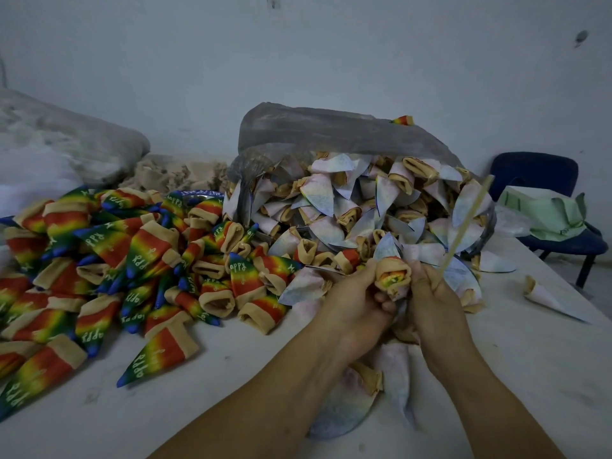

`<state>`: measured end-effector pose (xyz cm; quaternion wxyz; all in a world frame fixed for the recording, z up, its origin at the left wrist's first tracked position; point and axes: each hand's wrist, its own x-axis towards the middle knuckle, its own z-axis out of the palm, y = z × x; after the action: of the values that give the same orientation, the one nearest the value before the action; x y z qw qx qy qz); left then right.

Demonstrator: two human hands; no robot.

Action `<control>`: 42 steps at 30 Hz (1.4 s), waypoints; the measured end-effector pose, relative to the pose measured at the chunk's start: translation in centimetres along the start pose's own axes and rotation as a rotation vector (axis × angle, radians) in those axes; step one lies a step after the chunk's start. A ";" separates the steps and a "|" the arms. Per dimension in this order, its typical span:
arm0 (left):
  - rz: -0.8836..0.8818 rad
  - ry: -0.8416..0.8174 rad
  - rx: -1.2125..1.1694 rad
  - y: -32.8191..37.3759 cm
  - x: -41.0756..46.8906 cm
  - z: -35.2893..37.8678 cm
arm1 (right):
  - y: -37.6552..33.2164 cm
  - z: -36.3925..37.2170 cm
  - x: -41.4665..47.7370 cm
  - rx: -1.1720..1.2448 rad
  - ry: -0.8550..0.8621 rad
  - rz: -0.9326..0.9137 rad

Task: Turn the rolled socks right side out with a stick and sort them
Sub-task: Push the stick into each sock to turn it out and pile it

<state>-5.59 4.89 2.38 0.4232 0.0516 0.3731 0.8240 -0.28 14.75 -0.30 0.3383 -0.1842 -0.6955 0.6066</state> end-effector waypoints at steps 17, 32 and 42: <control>0.348 -0.049 0.071 -0.2 1.1 -1.8 | -1.0 0.9 -1.4 -0.072 0.000 -0.177; 0.403 -0.005 0.065 -0.6 1.1 -2.1 | -1.0 0.4 -1.2 -0.080 0.066 -0.144; 0.407 -0.050 0.082 -0.5 1.0 -2.3 | -0.9 1.1 -1.4 -0.058 0.034 -0.151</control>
<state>-6.83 4.53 0.15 0.2547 0.1634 0.3778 0.8750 0.11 12.85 0.17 0.3893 -0.1513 -0.7190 0.5555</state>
